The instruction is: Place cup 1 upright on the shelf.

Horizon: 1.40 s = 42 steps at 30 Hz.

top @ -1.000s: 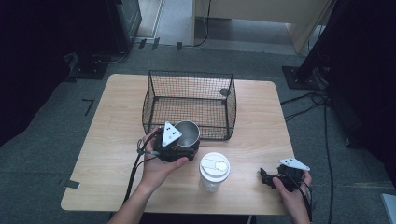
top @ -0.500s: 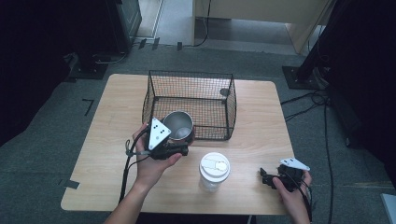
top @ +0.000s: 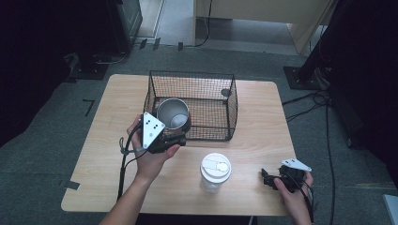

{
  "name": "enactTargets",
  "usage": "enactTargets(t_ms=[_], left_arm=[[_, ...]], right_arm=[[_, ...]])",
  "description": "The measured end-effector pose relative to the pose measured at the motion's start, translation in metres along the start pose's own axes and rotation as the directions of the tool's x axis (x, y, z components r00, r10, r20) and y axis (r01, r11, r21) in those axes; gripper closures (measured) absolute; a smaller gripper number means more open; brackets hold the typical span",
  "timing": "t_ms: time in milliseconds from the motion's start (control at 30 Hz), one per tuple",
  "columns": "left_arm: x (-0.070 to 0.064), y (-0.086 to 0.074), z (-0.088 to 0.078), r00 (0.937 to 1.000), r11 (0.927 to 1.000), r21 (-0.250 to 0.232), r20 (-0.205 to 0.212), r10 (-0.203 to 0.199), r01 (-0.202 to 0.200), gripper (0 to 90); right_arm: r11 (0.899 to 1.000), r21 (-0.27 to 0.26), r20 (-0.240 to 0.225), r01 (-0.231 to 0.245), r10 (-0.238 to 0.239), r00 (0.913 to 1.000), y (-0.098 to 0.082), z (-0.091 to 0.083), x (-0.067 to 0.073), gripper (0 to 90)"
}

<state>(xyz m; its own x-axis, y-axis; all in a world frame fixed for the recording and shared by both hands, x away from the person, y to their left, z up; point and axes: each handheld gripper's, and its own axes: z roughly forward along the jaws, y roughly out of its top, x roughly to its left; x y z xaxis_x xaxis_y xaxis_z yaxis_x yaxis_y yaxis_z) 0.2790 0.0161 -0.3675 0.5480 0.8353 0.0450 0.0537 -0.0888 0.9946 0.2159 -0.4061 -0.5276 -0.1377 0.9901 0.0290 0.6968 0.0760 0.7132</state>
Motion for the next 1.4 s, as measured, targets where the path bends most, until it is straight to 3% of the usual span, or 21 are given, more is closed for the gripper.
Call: enactTargets(t_ms=[500, 633, 1067, 1200, 1400], left_arm=[[0.015, 0.013, 0.020, 0.9962, 0.9955, -0.094, -0.087, 0.002, -0.010, 8.0], [0.020, 0.015, 0.027, 0.9951, 0.9954, -0.095, -0.098, 0.003, -0.012, 8.0], [0.034, -0.008, 0.071, 0.9887, 0.9995, -0.006, -0.147, -0.032, 0.031, 8.0], [0.040, -0.020, 0.088, 0.9855, 0.9972, 0.047, -0.162, -0.050, 0.058, 7.9], [0.044, -0.035, 0.108, 0.9803, 0.9900, 0.126, -0.194, -0.038, 0.063, 7.9]], right_arm=[[1.000, 0.000, 0.000, 0.000, 0.000, 1.0000, 0.000, 0.000, 0.000, 0.0], [1.000, 0.000, 0.000, 0.000, 0.000, 1.0000, 0.000, 0.000, 0.000, 0.0], [1.000, 0.000, 0.000, 0.002, -0.002, 1.0000, 0.000, 0.000, 0.000, 0.0], [1.000, 0.000, 0.000, 0.001, -0.001, 1.0000, 0.000, 0.000, 0.000, 0.0], [1.000, 0.000, 0.000, 0.001, -0.001, 1.0000, 0.000, 0.000, 0.000, 0.0]])
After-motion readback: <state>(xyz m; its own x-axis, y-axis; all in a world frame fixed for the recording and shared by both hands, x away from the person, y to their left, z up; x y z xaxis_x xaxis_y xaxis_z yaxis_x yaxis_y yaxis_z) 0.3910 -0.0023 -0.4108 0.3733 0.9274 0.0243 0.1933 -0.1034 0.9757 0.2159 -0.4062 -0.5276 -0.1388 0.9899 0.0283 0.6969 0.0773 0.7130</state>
